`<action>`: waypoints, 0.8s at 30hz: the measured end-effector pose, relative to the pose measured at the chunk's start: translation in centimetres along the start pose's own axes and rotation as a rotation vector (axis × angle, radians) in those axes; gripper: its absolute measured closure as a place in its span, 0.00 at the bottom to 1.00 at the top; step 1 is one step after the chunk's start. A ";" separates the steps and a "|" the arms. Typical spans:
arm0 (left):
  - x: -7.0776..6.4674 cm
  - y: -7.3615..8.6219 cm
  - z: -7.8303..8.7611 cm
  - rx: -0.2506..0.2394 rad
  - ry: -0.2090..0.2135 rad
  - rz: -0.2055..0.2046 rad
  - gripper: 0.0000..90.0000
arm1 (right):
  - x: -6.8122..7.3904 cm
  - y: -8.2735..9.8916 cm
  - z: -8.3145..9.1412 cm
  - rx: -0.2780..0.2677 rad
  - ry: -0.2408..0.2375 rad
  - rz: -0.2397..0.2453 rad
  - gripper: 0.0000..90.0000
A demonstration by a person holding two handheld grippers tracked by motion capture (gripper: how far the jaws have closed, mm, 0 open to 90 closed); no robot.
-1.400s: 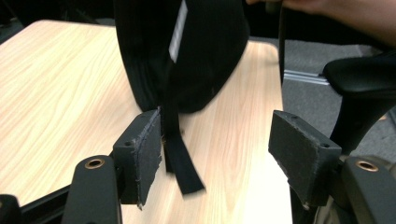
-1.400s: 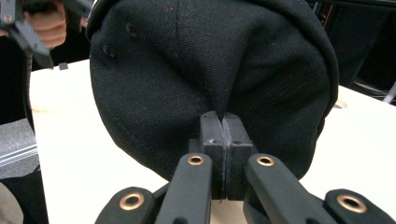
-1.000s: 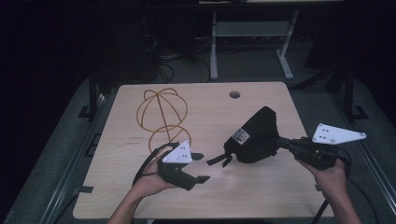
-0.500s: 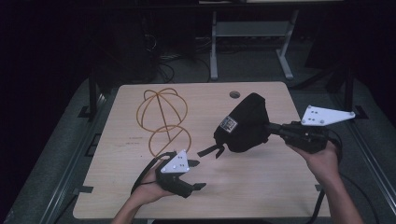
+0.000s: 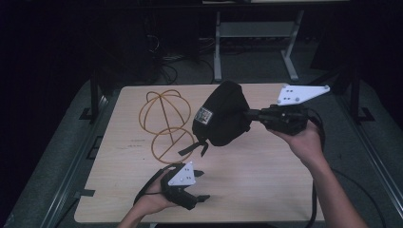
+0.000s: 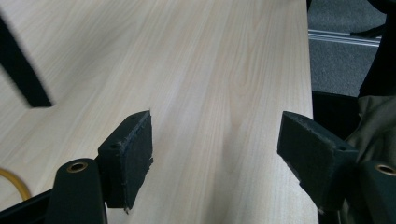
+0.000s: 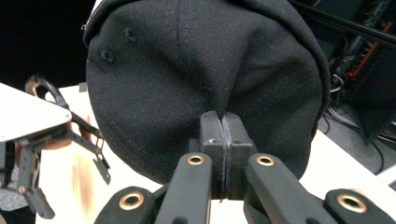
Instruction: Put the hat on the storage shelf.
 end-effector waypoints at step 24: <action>-0.1 0.0 -0.2 0.013 0.005 -0.029 0.29 | -1.0 -10.6 -9.8 0.110 -0.157 0.118 1.00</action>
Point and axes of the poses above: each handheld gripper's, and its own axes: z roughly backward along the jaws, y roughly out of its underside, x roughly to its left, the point moved 2 cm from there along -z, roughly forward along the jaws, and after that the axes turned 10 degrees about z, right-handed, at the moved point
